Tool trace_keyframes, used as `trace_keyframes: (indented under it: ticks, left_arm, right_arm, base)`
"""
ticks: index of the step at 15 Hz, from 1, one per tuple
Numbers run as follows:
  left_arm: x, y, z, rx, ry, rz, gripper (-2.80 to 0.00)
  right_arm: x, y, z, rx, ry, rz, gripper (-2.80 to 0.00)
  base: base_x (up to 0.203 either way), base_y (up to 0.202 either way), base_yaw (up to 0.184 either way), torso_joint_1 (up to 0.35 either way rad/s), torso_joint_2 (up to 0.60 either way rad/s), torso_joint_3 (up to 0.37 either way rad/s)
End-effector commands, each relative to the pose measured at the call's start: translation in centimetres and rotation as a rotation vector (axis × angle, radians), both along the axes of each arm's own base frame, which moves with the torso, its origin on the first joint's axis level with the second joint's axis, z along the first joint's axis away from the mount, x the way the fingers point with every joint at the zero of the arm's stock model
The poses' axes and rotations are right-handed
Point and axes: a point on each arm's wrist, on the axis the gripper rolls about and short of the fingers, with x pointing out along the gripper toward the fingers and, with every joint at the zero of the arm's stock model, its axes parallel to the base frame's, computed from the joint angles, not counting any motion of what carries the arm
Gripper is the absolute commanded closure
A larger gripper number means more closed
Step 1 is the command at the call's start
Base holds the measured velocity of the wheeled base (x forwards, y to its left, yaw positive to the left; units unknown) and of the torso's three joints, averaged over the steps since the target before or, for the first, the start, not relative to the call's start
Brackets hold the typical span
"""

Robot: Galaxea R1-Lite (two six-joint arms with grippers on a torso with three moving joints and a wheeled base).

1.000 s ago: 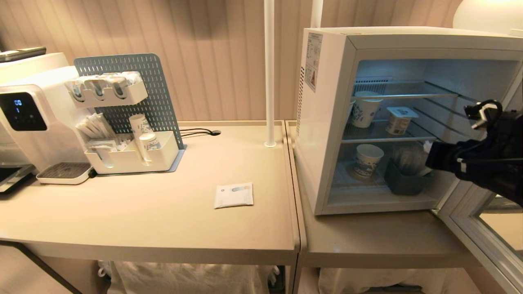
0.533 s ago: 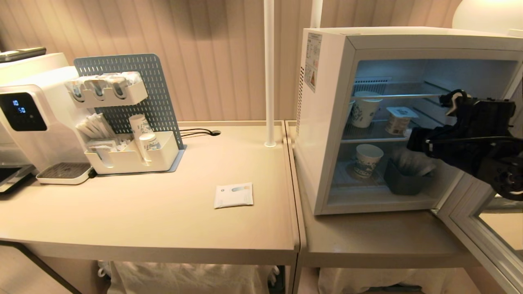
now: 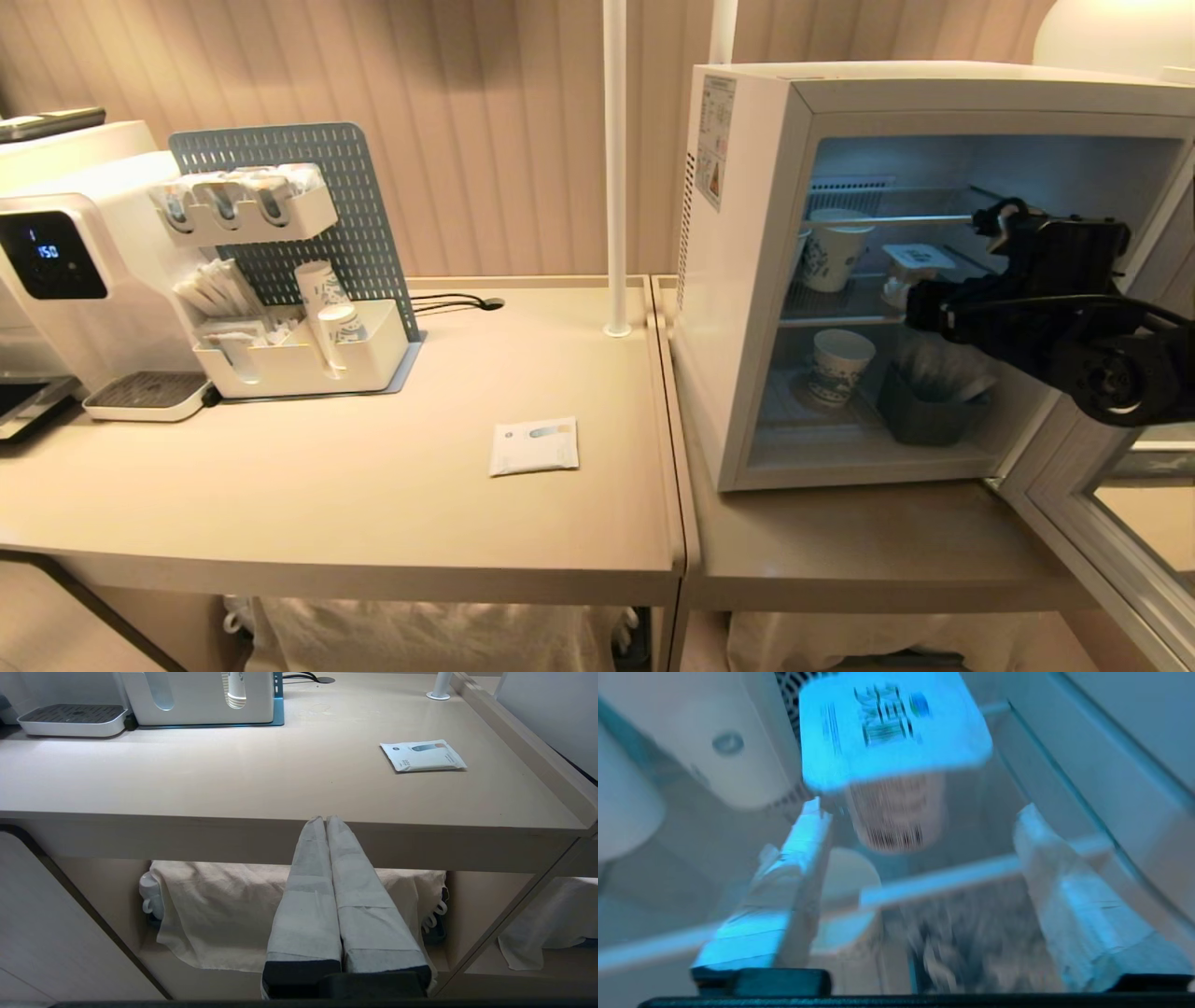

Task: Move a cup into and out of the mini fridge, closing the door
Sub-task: Take the yoghurt out of the freezer

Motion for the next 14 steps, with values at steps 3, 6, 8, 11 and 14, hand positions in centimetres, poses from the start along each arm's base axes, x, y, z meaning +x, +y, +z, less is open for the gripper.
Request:
trace_keyframes:
  ticks: [3, 6, 8, 11, 14]
  left_arm:
    - [0.0, 0.0, 0.0, -0.002, 0.002, 0.001, 0.00]
    - [0.0, 0.0, 0.0, -0.002, 0.002, 0.001, 0.00]
    - [0.0, 0.0, 0.0, -0.002, 0.002, 0.001, 0.00]
    - [0.0, 0.0, -0.1, -0.002, 0.004, 0.001, 0.00]
    - [0.0, 0.0, 0.0, -0.002, 0.002, 0.001, 0.00]
  right_arm:
    - [2.4, 0.1, -0.7, 0.001, 0.003, 0.002, -2.80]
    - [4.4, 0.0, -2.0, 0.001, 0.019, 0.000, -2.80]
    - [5.3, -0.3, -2.3, 0.001, 0.019, -0.008, -2.80]
    - [5.9, -1.2, -2.3, 0.002, 0.011, -0.024, -2.80]
    - [5.9, -1.6, -2.6, 0.005, 0.027, -0.023, 0.00]
  base:
    - [0.000, 0.000, 0.000, 0.000, 0.00, 0.000]
    - [0.000, 0.000, 0.000, 0.000, 0.00, 0.000]
    - [0.000, 0.000, 0.000, 0.000, 0.00, 0.000]
    - [0.000, 0.000, 0.000, 0.000, 0.00, 0.000]
    - [0.000, 0.000, 0.000, 0.000, 0.00, 0.000]
